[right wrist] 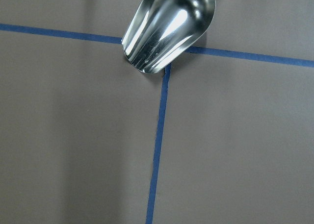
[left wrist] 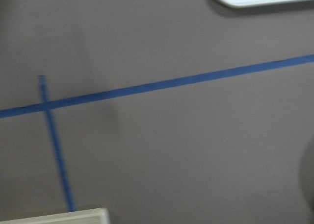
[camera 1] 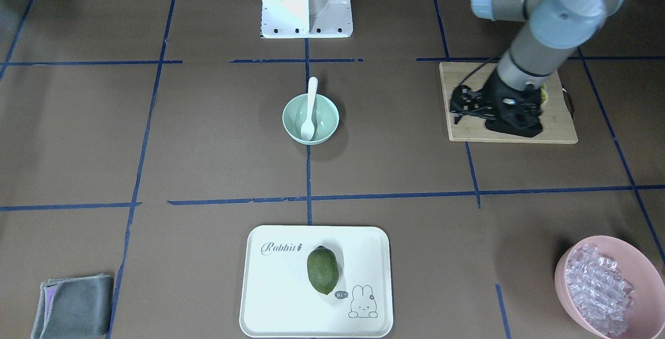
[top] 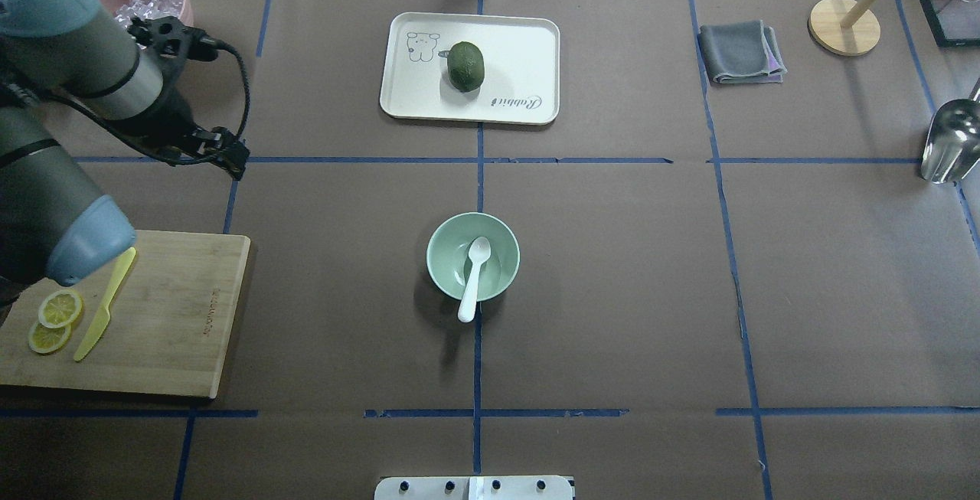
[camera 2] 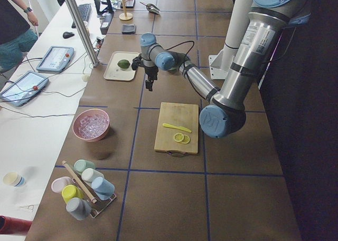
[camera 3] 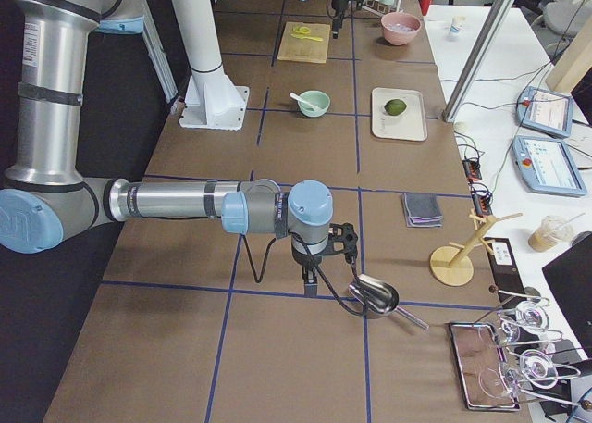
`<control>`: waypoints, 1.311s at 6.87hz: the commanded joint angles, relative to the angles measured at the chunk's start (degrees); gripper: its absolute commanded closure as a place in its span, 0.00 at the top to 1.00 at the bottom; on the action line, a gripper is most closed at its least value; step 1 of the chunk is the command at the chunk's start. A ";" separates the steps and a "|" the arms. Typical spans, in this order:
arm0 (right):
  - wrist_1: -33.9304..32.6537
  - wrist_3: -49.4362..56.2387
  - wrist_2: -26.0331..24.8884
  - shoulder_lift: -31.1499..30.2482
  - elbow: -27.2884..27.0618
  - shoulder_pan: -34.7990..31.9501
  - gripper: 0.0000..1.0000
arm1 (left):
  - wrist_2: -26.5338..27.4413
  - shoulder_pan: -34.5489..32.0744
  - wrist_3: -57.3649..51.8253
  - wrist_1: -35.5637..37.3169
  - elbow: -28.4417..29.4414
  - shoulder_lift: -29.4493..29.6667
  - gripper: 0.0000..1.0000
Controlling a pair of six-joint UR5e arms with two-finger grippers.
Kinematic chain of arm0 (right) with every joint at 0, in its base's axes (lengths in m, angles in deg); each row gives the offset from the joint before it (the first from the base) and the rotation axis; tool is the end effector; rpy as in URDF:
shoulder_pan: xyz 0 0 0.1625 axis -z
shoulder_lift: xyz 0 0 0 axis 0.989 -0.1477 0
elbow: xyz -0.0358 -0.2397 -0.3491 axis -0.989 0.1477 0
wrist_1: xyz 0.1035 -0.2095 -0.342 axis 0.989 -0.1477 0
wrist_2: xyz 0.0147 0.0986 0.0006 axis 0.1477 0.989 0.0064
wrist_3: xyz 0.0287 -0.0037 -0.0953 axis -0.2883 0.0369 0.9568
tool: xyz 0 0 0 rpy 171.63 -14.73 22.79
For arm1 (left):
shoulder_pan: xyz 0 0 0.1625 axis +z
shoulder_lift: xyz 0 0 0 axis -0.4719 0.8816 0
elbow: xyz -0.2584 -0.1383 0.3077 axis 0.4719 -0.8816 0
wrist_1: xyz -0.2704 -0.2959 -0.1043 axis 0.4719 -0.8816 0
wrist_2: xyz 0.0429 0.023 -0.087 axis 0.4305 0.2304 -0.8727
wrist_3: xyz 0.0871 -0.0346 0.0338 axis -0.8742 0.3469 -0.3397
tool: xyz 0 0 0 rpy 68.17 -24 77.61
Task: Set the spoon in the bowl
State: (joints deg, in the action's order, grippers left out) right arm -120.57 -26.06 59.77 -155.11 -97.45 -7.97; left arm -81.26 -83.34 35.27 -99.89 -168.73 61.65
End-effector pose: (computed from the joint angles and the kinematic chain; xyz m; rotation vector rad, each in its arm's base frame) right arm 0.0617 -0.4216 0.6296 0.0596 -0.7470 -0.0924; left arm 0.2693 -0.5197 0.3601 0.1098 0.7910 0.2211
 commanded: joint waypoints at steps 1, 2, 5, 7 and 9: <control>0.11 -0.07 0.01 0.47 0.70 0.09 1.00 | -8.65 -14.71 -13.91 -0.66 -0.32 -12.53 1.00; 0.03 -0.15 0.01 0.47 0.79 0.09 1.00 | -9.04 -21.14 -21.02 -0.75 0.29 -17.12 1.00; 0.12 -0.15 0.10 0.47 0.70 0.09 1.00 | -6.42 -32.43 -30.97 -0.67 4.16 -22.87 1.00; 0.29 0.20 0.10 0.47 0.79 0.09 1.00 | -6.85 -34.21 -33.31 0.82 5.57 -23.23 1.00; 0.29 0.03 0.53 0.47 0.62 0.26 1.00 | -7.11 -34.21 -34.00 0.39 4.70 -22.87 1.00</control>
State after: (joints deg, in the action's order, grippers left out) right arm -120.29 -25.92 59.99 -154.64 -96.75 -7.81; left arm -88.29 -117.44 1.77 -99.30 -163.55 38.68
